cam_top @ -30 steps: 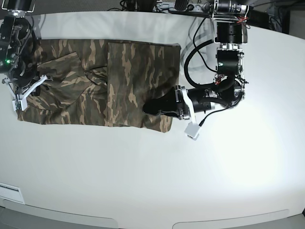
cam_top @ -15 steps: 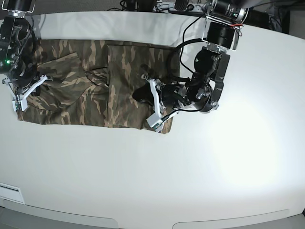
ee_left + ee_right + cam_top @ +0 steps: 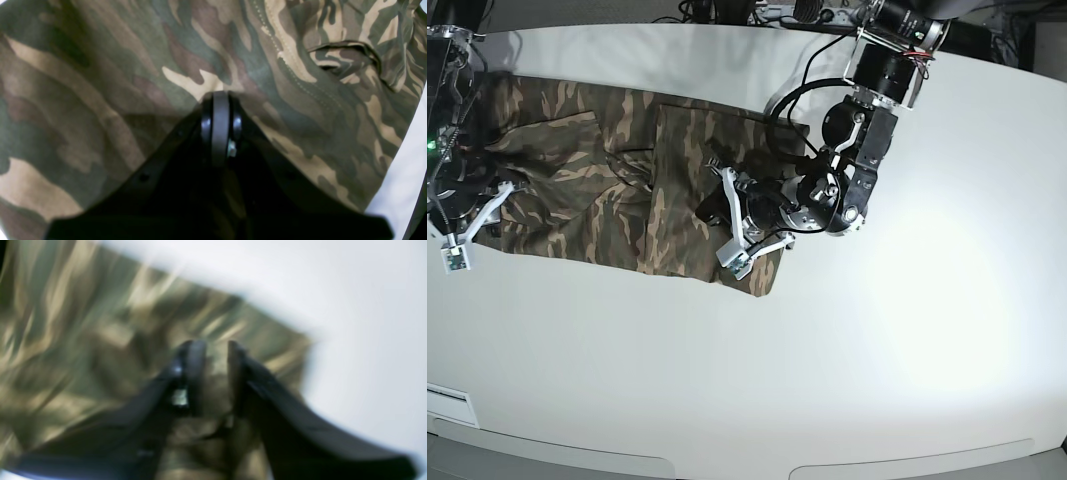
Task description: Fold the T-shirt properly
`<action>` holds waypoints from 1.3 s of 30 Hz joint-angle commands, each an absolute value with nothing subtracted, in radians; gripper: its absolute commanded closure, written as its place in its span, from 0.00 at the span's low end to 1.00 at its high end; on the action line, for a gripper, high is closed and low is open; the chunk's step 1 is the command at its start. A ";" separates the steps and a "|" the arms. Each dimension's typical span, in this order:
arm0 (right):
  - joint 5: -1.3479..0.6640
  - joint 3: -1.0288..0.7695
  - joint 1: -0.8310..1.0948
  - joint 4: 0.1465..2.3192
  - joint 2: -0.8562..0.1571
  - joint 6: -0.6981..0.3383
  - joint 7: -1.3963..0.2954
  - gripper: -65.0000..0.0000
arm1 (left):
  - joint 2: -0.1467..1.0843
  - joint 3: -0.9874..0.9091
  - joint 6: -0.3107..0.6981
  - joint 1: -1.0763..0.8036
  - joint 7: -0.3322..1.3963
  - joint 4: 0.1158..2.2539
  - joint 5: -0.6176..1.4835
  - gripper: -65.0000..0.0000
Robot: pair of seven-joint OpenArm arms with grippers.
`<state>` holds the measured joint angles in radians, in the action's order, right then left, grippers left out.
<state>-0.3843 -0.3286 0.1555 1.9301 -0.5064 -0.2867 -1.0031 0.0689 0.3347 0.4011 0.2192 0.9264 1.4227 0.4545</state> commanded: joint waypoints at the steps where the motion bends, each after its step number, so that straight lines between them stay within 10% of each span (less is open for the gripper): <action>1: -0.343 -0.355 0.149 1.944 -0.537 -0.263 -0.982 0.49 | 0.098 0.317 0.368 0.225 0.998 1.418 0.363 1.00; 9: -0.327 -0.553 0.179 1.838 -0.562 -0.177 -1.016 0.37 | 0.211 0.199 0.370 0.225 1.003 1.418 0.443 1.00; 18: -0.786 -0.702 0.179 1.584 -0.560 -0.325 -1.122 0.37 | 0.249 0.132 0.413 0.225 1.054 1.418 0.572 1.00; 39: -1.178 -0.702 0.180 1.253 -0.457 -0.572 -1.263 0.37 | 0.249 0.132 0.460 0.231 1.055 1.425 0.646 1.00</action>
<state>-1.2240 -0.7059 0.1753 1.2537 -0.4507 -0.5858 -1.2106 0.2413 0.1314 0.4572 0.2199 1.0153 1.4189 0.6708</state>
